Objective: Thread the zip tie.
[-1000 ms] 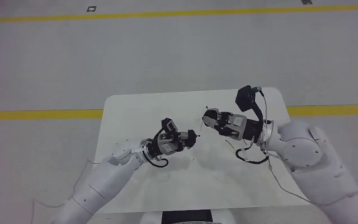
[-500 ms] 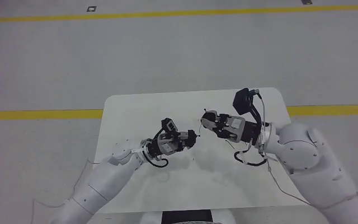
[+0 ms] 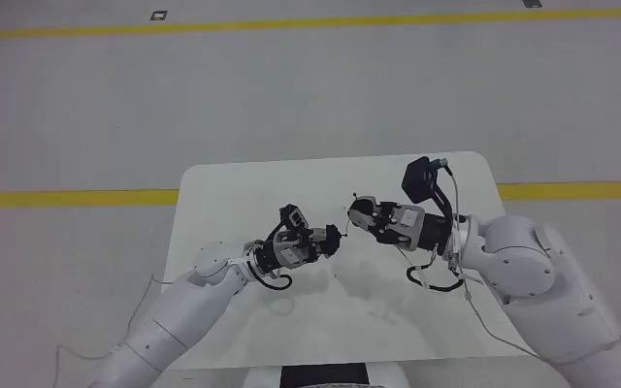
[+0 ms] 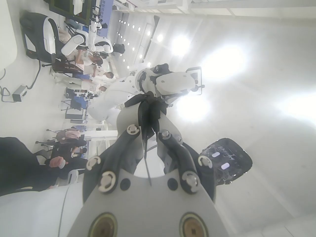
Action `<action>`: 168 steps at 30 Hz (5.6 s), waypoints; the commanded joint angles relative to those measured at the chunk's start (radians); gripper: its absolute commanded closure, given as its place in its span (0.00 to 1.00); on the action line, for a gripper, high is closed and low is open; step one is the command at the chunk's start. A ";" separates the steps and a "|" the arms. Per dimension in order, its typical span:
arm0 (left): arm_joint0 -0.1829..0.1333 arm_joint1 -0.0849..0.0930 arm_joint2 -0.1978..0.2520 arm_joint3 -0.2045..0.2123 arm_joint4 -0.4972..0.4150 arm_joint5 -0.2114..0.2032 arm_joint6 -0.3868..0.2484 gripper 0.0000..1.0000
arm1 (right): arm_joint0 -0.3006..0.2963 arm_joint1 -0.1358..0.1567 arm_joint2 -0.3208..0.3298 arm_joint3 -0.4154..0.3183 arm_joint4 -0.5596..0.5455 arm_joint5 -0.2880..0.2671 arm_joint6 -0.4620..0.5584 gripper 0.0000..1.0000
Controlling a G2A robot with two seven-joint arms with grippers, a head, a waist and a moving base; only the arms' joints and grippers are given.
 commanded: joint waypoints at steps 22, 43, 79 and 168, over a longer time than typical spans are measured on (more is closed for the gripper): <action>0.000 0.000 0.000 0.000 0.000 0.000 0.000 1.00 | -0.004 0.003 0.010 -0.006 0.004 0.000 -0.014 1.00; 0.000 0.000 0.000 0.000 0.000 0.000 0.000 1.00 | 0.007 0.006 -0.018 0.011 -0.002 0.000 -0.014 1.00; 0.000 0.000 0.000 0.000 0.000 0.000 0.000 1.00 | 0.012 0.014 -0.031 0.016 -0.012 0.000 -0.032 1.00; 0.011 -0.003 -0.002 -0.014 0.000 0.007 0.027 1.00 | 0.028 0.090 -0.125 0.023 -0.051 0.002 -0.068 1.00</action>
